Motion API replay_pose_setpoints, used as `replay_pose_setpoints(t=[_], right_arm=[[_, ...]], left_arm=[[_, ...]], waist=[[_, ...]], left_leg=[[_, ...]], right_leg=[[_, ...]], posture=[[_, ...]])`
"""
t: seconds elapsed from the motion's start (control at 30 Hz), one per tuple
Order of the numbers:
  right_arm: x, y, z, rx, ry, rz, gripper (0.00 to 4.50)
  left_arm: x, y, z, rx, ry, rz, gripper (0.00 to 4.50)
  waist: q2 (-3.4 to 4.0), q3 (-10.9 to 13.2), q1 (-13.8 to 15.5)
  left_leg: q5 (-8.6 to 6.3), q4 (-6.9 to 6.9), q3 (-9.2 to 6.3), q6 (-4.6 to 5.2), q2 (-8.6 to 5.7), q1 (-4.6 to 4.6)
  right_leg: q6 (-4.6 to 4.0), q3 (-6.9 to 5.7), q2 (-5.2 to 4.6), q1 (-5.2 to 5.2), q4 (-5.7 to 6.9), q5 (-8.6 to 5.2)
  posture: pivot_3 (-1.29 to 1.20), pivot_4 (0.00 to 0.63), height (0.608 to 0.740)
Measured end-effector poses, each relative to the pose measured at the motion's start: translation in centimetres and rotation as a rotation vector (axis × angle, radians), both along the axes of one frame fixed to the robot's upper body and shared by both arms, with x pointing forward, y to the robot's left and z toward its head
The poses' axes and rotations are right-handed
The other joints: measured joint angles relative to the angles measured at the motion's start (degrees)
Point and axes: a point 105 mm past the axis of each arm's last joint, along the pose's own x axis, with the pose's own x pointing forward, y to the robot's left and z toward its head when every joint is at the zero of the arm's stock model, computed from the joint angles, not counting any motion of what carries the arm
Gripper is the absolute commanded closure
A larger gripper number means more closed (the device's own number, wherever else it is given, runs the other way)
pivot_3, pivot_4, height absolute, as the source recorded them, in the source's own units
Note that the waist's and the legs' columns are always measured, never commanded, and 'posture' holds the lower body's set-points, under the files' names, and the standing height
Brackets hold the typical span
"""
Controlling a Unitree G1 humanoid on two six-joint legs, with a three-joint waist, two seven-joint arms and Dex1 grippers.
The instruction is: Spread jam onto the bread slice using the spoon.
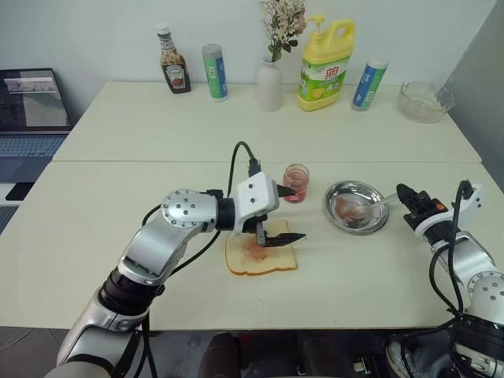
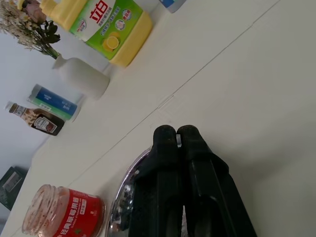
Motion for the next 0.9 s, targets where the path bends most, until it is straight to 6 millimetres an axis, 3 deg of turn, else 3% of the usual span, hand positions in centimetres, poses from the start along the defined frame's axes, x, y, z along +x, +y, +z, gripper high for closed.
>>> replay_pose_setpoints(t=[0.23, 0.33, 0.67, 0.7, 0.9], right_arm=[[0.8, -0.5, -0.5, -0.016, 0.007, -0.013, 4.49], [0.9, -0.3, -0.8, -0.043, 0.01, 0.0, 3.86], [0.6, -0.1, -2.4, -0.206, 0.061, 0.039, 0.27], [0.6, -0.1, -2.5, -0.209, 0.06, 0.043, 0.07], [0.2, 0.2, -2.3, -0.375, 0.043, 0.068, 0.07]], left_arm=[[0.2, -0.8, 0.6, -0.017, 0.005, 0.01, 0.0], [0.2, -0.8, 0.6, -0.018, 0.005, 0.01, 0.0], [0.3, -0.8, 0.6, -0.017, -0.002, 0.011, 0.0], [0.3, -0.8, 0.6, -0.017, -0.003, 0.011, 0.0], [0.4, -0.8, 0.6, -0.012, -0.013, 0.016, 0.0]], waist=[[0.01, 0.0, 0.1], [0.01, 0.0, 0.1], [0.01, 0.0, 0.1], [0.01, 0.0, 0.1], [0.02, 0.0, 0.1]], left_leg=[[0.0, 0.01, -0.01, -0.01, -0.01, -0.01], [0.0, 0.01, -0.01, -0.01, 0.0, 0.0], [0.01, 0.04, -0.01, -0.01, -0.02, 0.0], [0.01, 0.04, -0.01, -0.01, -0.02, 0.0], [0.01, 0.06, -0.03, -0.01, -0.02, 0.0]], right_leg=[[-0.01, -0.01, -0.01, 0.0, 0.0, 0.01], [-0.01, -0.01, -0.01, 0.0, 0.0, 0.01], [-0.01, -0.01, -0.02, 0.01, 0.01, 0.01], [-0.01, -0.01, -0.02, 0.02, 0.01, 0.01], [0.0, -0.03, -0.02, 0.02, 0.01, 0.01]], posture=[[0.0, 0.15, 0.74], [0.0, 0.15, 0.74], [0.0, 0.15, 0.74], [0.0, 0.15, 0.74], [0.0, 0.15, 0.74]])
